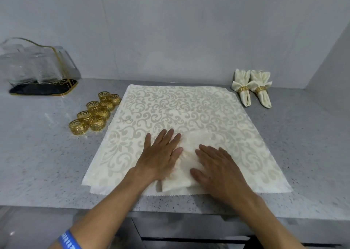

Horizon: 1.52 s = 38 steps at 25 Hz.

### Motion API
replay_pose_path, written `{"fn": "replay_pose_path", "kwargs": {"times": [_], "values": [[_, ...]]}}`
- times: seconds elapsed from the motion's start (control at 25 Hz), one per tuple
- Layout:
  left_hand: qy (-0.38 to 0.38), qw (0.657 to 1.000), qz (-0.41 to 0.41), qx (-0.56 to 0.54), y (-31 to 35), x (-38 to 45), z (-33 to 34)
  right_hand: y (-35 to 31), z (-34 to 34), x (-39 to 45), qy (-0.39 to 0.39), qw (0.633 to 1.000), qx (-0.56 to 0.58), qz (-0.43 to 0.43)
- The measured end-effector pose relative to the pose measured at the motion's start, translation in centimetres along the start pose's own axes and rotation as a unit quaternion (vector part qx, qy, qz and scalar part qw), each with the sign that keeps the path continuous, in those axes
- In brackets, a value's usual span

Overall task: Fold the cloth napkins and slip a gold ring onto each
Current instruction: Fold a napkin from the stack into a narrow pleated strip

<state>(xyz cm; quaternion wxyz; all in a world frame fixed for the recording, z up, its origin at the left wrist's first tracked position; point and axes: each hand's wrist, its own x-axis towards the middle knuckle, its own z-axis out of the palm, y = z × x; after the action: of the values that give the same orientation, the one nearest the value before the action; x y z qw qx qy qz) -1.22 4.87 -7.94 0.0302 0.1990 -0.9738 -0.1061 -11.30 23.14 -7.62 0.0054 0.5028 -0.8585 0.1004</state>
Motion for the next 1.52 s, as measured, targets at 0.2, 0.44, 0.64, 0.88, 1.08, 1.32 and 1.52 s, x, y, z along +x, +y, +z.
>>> {"fn": "replay_pose_path", "kwargs": {"times": [0.2, 0.44, 0.64, 0.88, 1.08, 1.32, 1.52], "values": [[0.128, 0.979, 0.152, -0.036, 0.4, -5.7, -1.5, -0.4, 1.8, -0.9, 0.108, 0.992, 0.059, 0.016], [0.077, 0.986, 0.124, -0.086, 0.0, -8.6, -1.5, -0.6, 1.3, -1.3, 0.158, 0.983, 0.088, -0.004], [0.078, 0.987, 0.111, -0.081, -0.1, -7.6, -1.6, 0.2, 0.8, -1.8, 0.166, 0.985, 0.017, -0.047], [0.081, 0.966, 0.017, -0.246, -0.1, -5.7, -2.1, 0.5, 0.9, -1.9, 0.145, 0.984, 0.104, -0.015], [0.165, 0.951, -0.053, -0.257, 0.1, -4.4, -1.6, 0.7, 0.2, -1.7, 0.167, 0.98, 0.107, -0.01], [0.18, 0.957, -0.033, -0.225, 0.3, -3.8, -0.7, 0.9, 0.3, -1.5, 0.161, 0.977, 0.14, 0.01], [0.196, 0.981, 0.0, 0.011, 1.0, -4.3, -0.9, 1.2, 0.1, -2.1, 0.176, 0.981, -0.056, -0.059]]}}
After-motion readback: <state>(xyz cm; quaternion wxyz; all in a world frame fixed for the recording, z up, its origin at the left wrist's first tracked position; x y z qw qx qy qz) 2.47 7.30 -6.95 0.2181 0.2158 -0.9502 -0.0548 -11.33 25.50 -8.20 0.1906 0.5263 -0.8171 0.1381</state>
